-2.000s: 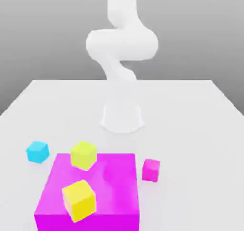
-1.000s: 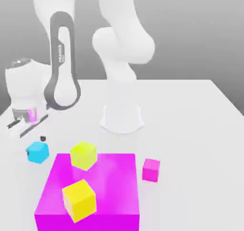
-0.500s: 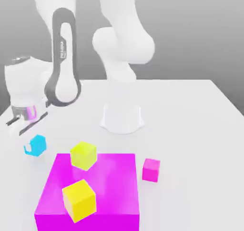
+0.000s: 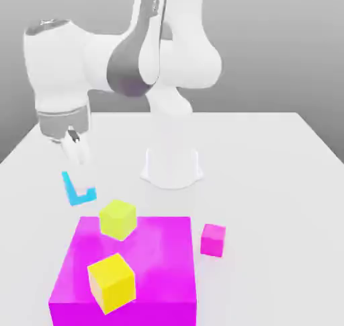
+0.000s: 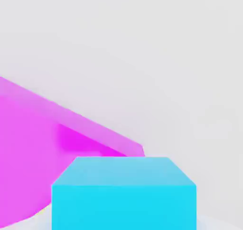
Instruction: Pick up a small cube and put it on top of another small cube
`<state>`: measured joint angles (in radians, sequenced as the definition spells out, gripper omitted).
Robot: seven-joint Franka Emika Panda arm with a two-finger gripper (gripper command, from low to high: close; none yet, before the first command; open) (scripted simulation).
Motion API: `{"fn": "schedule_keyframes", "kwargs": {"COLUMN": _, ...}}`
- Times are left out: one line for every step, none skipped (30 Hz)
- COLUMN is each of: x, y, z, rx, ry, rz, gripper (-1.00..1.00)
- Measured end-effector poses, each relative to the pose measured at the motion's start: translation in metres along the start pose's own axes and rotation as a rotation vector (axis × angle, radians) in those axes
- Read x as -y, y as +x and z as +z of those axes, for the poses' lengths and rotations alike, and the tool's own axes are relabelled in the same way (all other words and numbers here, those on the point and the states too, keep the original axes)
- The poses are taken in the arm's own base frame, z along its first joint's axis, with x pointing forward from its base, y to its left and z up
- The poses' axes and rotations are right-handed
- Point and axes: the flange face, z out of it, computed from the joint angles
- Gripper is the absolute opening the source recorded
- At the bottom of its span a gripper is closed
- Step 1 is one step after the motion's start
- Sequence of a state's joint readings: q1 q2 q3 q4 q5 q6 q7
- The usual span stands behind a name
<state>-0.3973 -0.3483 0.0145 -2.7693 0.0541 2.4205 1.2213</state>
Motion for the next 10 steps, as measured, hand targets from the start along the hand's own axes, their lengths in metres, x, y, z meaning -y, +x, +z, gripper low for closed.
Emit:
{"fn": "schedule_keyframes", "kwargs": {"x": 0.003, "y": -0.016, "z": -0.011, "rx": -0.009, "ry": -0.004, "rz": -0.088, "gripper": -1.00}}
{"fn": "schedule_keyframes", "kwargs": {"x": 0.006, "y": -0.027, "z": -0.014, "rx": -0.017, "ry": -0.007, "rz": -0.148, "gripper": -1.00}}
{"fn": "schedule_keyframes", "kwargs": {"x": 0.007, "y": -0.032, "z": -0.009, "rx": -0.021, "ry": -0.009, "rz": -0.178, "gripper": -1.00}}
{"fn": "schedule_keyframes", "kwargs": {"x": 0.008, "y": -0.034, "z": 0.000, "rx": -0.023, "ry": -0.010, "rz": -0.193, "gripper": -1.00}}
{"fn": "schedule_keyframes", "kwargs": {"x": 0.008, "y": -0.035, "z": 0.011, "rx": -0.025, "ry": -0.010, "rz": -0.200, "gripper": -1.00}}
{"fn": "schedule_keyframes", "kwargs": {"x": 0.008, "y": -0.036, "z": 0.022, "rx": -0.026, "ry": -0.011, "rz": -0.204, "gripper": -1.00}}
{"fn": "schedule_keyframes", "kwargs": {"x": 0.007, "y": -0.036, "z": 0.034, "rx": -0.026, "ry": -0.011, "rz": -0.206, "gripper": 1.00}}
{"fn": "schedule_keyframes", "kwargs": {"x": 0.007, "y": -0.036, "z": 0.034, "rx": -0.026, "ry": -0.011, "rz": -0.206, "gripper": 1.00}}
{"fn": "schedule_keyframes", "kwargs": {"x": 0.007, "y": -0.036, "z": 0.034, "rx": -0.026, "ry": -0.011, "rz": -0.206, "gripper": 1.00}}
{"fn": "schedule_keyframes", "kwargs": {"x": 0.007, "y": -0.036, "z": 0.034, "rx": -0.026, "ry": -0.011, "rz": -0.206, "gripper": 1.00}}
